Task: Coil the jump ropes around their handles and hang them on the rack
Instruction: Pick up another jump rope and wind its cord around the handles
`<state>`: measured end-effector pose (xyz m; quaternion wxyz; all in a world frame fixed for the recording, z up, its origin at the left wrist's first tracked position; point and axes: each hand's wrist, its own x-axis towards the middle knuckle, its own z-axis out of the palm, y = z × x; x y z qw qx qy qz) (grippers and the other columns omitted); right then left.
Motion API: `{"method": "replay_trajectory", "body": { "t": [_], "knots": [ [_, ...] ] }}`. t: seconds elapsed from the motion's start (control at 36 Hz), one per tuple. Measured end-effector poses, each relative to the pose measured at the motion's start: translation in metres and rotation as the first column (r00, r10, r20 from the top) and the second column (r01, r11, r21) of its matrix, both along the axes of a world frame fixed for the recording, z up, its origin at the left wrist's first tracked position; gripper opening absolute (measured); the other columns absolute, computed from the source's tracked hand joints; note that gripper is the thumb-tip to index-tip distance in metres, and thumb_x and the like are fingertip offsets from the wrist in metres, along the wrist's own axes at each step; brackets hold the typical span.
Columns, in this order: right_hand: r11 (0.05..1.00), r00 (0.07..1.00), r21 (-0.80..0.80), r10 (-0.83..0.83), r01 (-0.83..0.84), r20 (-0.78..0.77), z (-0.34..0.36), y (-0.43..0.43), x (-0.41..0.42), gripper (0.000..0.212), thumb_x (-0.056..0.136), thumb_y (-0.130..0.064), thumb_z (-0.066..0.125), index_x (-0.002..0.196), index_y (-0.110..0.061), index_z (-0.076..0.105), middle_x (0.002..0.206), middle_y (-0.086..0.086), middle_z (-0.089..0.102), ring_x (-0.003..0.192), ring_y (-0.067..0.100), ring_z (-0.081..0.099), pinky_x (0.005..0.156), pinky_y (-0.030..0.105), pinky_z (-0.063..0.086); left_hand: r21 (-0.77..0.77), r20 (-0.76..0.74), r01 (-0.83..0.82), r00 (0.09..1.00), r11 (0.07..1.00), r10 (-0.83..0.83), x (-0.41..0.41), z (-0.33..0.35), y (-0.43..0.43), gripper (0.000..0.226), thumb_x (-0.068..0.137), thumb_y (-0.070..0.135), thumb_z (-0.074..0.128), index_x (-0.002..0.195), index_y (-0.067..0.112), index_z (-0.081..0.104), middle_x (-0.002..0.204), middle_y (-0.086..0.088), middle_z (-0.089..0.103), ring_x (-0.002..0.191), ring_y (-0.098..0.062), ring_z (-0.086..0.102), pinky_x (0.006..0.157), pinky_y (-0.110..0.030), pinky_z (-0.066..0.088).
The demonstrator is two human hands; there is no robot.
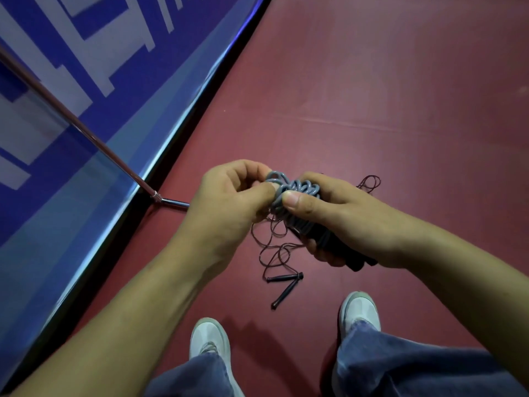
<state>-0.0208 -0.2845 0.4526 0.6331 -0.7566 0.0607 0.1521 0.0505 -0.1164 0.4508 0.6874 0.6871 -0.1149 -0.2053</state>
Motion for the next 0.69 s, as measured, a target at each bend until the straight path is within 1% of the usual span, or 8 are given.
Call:
{"method": "replay_trajectory", "body": {
  "t": [0.06,0.14,0.22,0.33,0.44,0.5,0.56,0.69],
  "knots": [
    [0.999,1.0,-0.025,0.024,-0.024,0.003,0.0,-0.001,0.0,0.032,0.099,-0.047,0.058,0.103,-0.015,0.052,0.068,0.01,0.059,0.058,0.029,0.053,0.054,0.043,0.045,-0.023,-0.026,0.059,0.998,0.998,-0.06,0.004,0.002,0.003,0.01,0.081,0.017,0.063,0.073,0.011,0.064,0.072,-0.015,0.052,0.068,-0.025,0.043,0.056,-0.032,0.035],
    [0.998,0.998,-0.039,0.056,-0.055,0.014,0.0,-0.001,-0.002,0.028,0.099,-0.046,0.06,0.1,-0.019,0.054,0.068,0.008,0.058,0.057,0.027,0.054,0.052,0.04,0.045,0.004,-0.043,0.03,0.999,1.0,-0.03,0.007,0.003,0.001,0.017,0.088,0.023,0.072,0.078,0.01,0.065,0.072,-0.012,0.059,0.07,-0.026,0.048,0.066,-0.036,0.041],
    [0.997,0.998,-0.051,0.062,-0.061,0.019,-0.001,-0.002,-0.003,0.028,0.1,-0.043,0.06,0.1,-0.015,0.054,0.068,0.008,0.055,0.056,0.025,0.052,0.049,0.038,0.043,-0.048,-0.087,-0.044,0.995,0.998,0.04,0.011,0.003,-0.001,0.017,0.091,0.019,0.067,0.079,0.008,0.062,0.063,-0.005,0.054,0.059,-0.017,0.046,0.061,-0.028,0.041],
    [0.995,0.998,-0.089,0.054,-0.052,0.018,-0.005,-0.002,-0.002,0.034,0.099,-0.048,0.062,0.1,-0.015,0.054,0.071,0.022,0.053,0.056,0.029,0.049,0.05,0.041,0.04,0.005,0.015,-0.067,0.998,0.998,0.067,0.013,0.003,-0.002,0.022,0.098,0.017,0.062,0.079,0.008,0.062,0.061,-0.004,0.056,0.054,-0.012,0.045,0.049,-0.016,0.038],
    [0.983,0.996,-0.169,0.077,-0.068,0.045,-0.009,0.006,0.001,0.03,0.099,-0.046,0.061,0.096,-0.016,0.058,0.058,-0.001,0.054,0.049,0.02,0.048,0.044,0.031,0.039,0.09,0.196,-0.114,0.976,0.989,0.095,0.013,0.006,-0.006,0.022,0.099,0.02,0.065,0.079,0.01,0.064,0.065,-0.004,0.057,0.059,-0.014,0.049,0.056,-0.024,0.045],
    [0.983,0.994,-0.154,0.105,-0.101,0.018,-0.009,0.01,0.003,0.036,0.098,-0.05,0.061,0.097,-0.015,0.057,0.06,0.002,0.054,0.049,0.022,0.049,0.045,0.032,0.041,0.113,0.257,-0.15,0.959,0.982,0.116,0.015,0.009,-0.004,0.023,0.098,0.022,0.066,0.078,0.012,0.065,0.063,0.002,0.06,0.059,-0.01,0.053,0.06,-0.026,0.049],
    [0.984,0.992,-0.126,0.124,-0.125,-0.013,-0.008,0.012,0.004,0.042,0.097,-0.055,0.059,0.099,-0.012,0.055,0.062,0.01,0.054,0.049,0.025,0.048,0.045,0.034,0.042,0.091,0.264,-0.172,0.954,0.981,0.143,0.017,0.013,-0.003,0.023,0.098,0.021,0.066,0.077,0.012,0.065,0.063,0.002,0.06,0.058,-0.008,0.053,0.059,-0.025,0.049],
    [0.989,0.991,-0.059,0.135,-0.136,-0.025,-0.004,0.015,-0.003,0.042,0.097,-0.054,0.058,0.093,-0.013,0.052,0.055,0.009,0.048,0.042,0.022,0.043,0.04,0.029,0.038,0.049,0.224,-0.156,0.964,0.987,0.141,0.019,0.015,0.001,0.022,0.097,0.02,0.067,0.078,0.009,0.066,0.063,-0.001,0.06,0.056,-0.008,0.052,0.057,-0.022,0.048]
  ]
}}
